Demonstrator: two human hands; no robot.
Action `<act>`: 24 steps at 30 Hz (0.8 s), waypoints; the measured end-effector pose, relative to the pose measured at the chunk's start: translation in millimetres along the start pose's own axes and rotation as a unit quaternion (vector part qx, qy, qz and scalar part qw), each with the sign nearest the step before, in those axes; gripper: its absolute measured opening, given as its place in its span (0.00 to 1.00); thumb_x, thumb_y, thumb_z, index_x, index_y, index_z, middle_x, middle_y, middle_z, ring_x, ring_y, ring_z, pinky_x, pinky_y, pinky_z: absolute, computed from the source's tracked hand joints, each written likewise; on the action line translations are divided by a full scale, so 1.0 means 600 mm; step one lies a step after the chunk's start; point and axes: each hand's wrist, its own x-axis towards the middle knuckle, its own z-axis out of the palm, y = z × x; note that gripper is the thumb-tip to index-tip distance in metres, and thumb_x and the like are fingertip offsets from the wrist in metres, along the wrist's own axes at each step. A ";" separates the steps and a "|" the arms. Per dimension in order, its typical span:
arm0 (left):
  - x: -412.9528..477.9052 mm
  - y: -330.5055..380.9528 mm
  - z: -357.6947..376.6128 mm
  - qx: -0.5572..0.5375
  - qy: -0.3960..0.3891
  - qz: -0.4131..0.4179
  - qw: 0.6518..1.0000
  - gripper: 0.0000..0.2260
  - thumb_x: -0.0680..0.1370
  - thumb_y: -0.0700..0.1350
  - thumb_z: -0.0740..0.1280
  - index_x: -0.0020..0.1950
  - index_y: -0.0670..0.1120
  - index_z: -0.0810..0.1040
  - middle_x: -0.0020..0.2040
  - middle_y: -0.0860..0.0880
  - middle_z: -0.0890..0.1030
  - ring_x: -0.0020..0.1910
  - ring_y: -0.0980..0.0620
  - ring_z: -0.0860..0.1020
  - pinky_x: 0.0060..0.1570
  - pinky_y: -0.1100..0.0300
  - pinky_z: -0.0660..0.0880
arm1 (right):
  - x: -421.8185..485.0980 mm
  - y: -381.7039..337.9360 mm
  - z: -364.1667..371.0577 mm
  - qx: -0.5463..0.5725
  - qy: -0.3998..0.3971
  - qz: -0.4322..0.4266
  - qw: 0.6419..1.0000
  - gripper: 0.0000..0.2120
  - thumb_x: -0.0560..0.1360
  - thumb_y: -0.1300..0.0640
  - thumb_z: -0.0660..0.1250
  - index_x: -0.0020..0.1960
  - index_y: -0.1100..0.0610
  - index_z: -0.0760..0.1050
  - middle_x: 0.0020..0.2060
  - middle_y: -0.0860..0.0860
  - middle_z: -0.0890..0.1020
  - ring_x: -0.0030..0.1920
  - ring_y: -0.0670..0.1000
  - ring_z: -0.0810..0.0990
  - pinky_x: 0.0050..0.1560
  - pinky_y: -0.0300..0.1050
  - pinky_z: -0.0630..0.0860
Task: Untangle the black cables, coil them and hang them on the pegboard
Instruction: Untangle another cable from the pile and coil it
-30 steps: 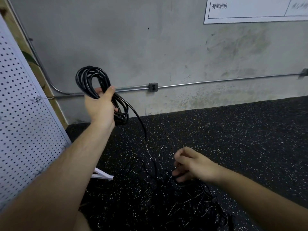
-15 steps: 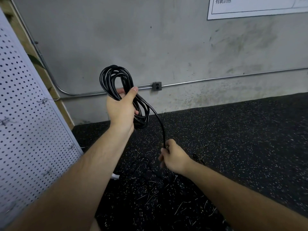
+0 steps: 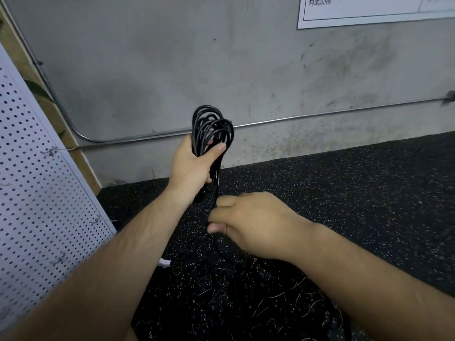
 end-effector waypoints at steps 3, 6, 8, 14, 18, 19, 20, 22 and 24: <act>-0.028 0.022 0.017 -0.017 -0.074 -0.024 0.997 0.11 0.79 0.56 0.70 0.50 0.49 0.77 0.27 0.57 0.77 0.23 0.58 0.72 0.24 0.63 0.69 | -0.005 0.023 -0.017 0.097 0.033 0.068 0.992 0.21 0.81 0.38 0.53 0.53 0.49 0.80 0.44 0.44 0.81 0.45 0.49 0.79 0.43 0.47 0.75; -0.054 0.043 0.030 -0.077 -0.147 -0.068 0.984 0.23 0.74 0.66 0.61 0.51 0.47 0.80 0.34 0.56 0.83 0.32 0.57 0.81 0.31 0.67 0.74 | -0.008 0.046 -0.024 0.207 0.131 0.126 0.961 0.15 0.81 0.42 0.64 0.49 0.51 0.83 0.37 0.45 0.82 0.35 0.44 0.77 0.38 0.48 0.75; -0.064 0.044 0.037 -0.057 -0.173 -0.096 0.979 0.31 0.71 0.71 0.58 0.49 0.45 0.80 0.29 0.52 0.79 0.27 0.52 0.76 0.24 0.63 0.71 | -0.008 0.055 -0.027 0.259 0.165 0.185 0.933 0.16 0.77 0.40 0.69 0.42 0.51 0.84 0.33 0.45 0.82 0.33 0.44 0.77 0.37 0.43 0.74; -0.075 0.049 0.050 -0.086 -0.238 -0.126 0.959 0.31 0.66 0.77 0.57 0.29 0.51 0.77 0.26 0.49 0.71 0.23 0.55 0.63 0.20 0.65 0.60 | -0.011 0.074 -0.035 0.303 0.238 0.347 0.855 0.24 0.72 0.37 0.72 0.34 0.57 0.74 0.24 0.47 0.74 0.24 0.44 0.66 0.30 0.40 0.66; -0.068 0.049 0.049 -0.144 -0.219 -0.114 0.958 0.25 0.69 0.71 0.64 0.27 0.51 0.71 0.25 0.51 0.62 0.23 0.56 0.61 0.20 0.65 0.57 | -0.017 0.081 -0.040 0.404 0.238 0.311 0.827 0.17 0.76 0.43 0.72 0.43 0.57 0.75 0.28 0.48 0.78 0.25 0.45 0.71 0.31 0.44 0.70; -0.063 0.049 0.047 -0.165 -0.202 -0.113 0.959 0.23 0.71 0.68 0.66 0.28 0.51 0.69 0.25 0.51 0.61 0.22 0.55 0.60 0.20 0.65 0.57 | -0.023 0.084 -0.042 0.442 0.229 0.294 0.816 0.14 0.78 0.46 0.71 0.46 0.56 0.74 0.28 0.47 0.78 0.25 0.46 0.72 0.30 0.44 0.71; -0.057 0.049 0.043 -0.187 -0.180 -0.111 0.959 0.23 0.73 0.65 0.68 0.29 0.51 0.67 0.25 0.51 0.61 0.22 0.55 0.60 0.20 0.64 0.56 | -0.030 0.087 -0.041 0.462 0.210 0.283 0.814 0.11 0.80 0.48 0.69 0.48 0.56 0.74 0.29 0.47 0.79 0.26 0.47 0.73 0.29 0.44 0.72; -0.040 0.047 0.030 -0.233 -0.130 -0.109 0.958 0.23 0.75 0.62 0.69 0.29 0.51 0.65 0.24 0.52 0.61 0.22 0.55 0.59 0.21 0.63 0.54 | -0.051 0.098 -0.027 0.454 0.146 0.287 0.831 0.08 0.83 0.51 0.64 0.49 0.56 0.74 0.29 0.47 0.79 0.28 0.49 0.76 0.33 0.45 0.77; -0.023 0.045 0.013 -0.277 -0.075 -0.118 0.951 0.22 0.75 0.60 0.71 0.32 0.51 0.65 0.25 0.53 0.62 0.23 0.55 0.59 0.24 0.60 0.52 | -0.071 0.108 -0.004 0.443 0.072 0.303 0.841 0.09 0.84 0.52 0.61 0.50 0.55 0.74 0.29 0.47 0.77 0.30 0.50 0.77 0.41 0.51 0.82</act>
